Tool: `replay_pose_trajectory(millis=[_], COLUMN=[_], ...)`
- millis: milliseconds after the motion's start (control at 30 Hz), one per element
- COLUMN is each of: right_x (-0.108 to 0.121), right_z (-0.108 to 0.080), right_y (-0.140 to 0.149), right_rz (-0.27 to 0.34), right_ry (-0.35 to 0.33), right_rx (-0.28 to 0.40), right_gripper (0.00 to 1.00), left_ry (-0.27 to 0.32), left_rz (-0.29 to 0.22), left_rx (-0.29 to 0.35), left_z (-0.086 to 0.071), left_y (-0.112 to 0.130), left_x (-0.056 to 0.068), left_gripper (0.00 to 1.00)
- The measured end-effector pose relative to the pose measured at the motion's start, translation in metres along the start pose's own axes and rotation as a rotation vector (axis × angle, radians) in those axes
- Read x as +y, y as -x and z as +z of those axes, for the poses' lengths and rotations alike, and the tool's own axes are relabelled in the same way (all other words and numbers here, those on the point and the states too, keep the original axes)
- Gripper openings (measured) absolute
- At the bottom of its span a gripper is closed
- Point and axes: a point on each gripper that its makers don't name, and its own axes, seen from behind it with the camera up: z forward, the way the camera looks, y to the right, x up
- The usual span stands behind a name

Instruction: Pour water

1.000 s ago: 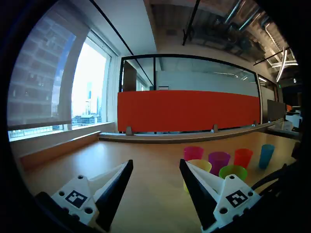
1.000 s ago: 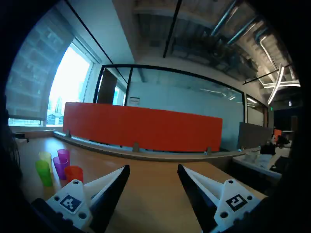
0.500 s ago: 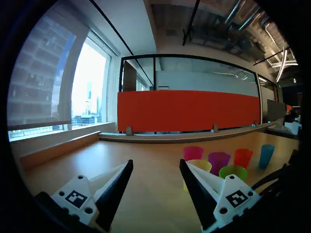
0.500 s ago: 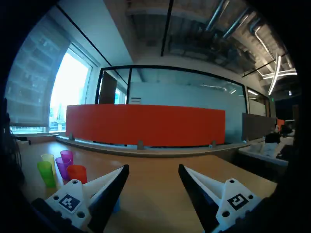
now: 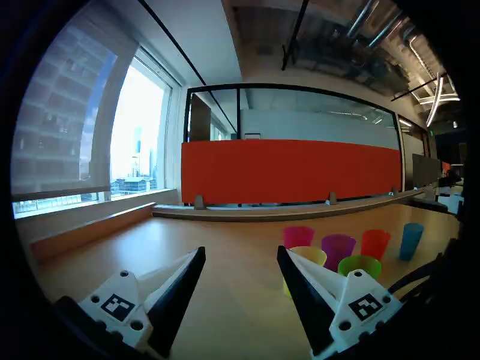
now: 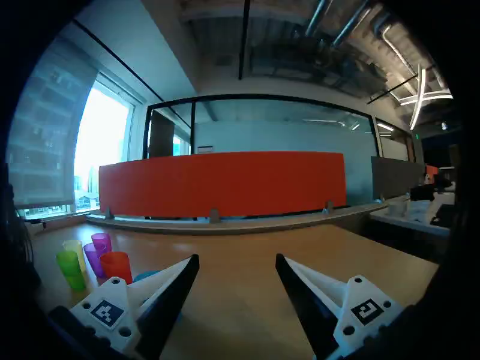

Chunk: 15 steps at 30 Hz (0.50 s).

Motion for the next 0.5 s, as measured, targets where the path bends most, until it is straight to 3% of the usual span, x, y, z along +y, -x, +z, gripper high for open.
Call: replay_pose_trajectory(millis=[500], right_x=[-0.0026], right_z=[0.0029], right_y=[0.0078], right_rz=[-0.039], right_ry=[0.001], right_rx=[-0.014], right_gripper=[0.99], left_ry=[0.0], left_rz=[0.0], left_rx=[0.0], left_z=[0.0], left_y=[-0.0001], left_x=[0.0], left_gripper=[0.88])
